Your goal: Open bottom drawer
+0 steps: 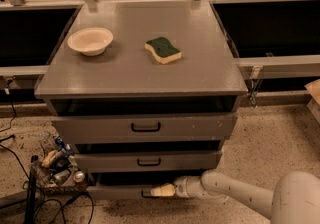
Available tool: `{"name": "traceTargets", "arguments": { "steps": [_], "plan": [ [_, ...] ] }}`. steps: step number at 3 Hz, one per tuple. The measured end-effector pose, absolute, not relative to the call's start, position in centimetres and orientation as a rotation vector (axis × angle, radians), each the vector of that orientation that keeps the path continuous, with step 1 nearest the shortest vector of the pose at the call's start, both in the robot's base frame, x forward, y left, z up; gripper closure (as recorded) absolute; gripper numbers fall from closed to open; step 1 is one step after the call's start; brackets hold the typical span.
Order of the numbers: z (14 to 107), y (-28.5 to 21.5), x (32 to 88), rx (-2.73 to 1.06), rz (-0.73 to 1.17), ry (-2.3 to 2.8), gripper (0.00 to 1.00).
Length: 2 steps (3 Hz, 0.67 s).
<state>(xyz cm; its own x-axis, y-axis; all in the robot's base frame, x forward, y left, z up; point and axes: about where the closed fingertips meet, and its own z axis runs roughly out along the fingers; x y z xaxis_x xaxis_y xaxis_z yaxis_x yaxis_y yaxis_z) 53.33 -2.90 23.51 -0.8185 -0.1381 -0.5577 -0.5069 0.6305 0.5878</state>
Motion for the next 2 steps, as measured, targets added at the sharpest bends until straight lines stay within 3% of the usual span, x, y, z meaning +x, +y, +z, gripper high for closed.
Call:
{"name": "traceTargets", "arguments": {
  "steps": [2],
  "plan": [
    [25.3, -3.3, 52.1, -0.573, 1.137, 2.342, 0.0]
  ]
}}
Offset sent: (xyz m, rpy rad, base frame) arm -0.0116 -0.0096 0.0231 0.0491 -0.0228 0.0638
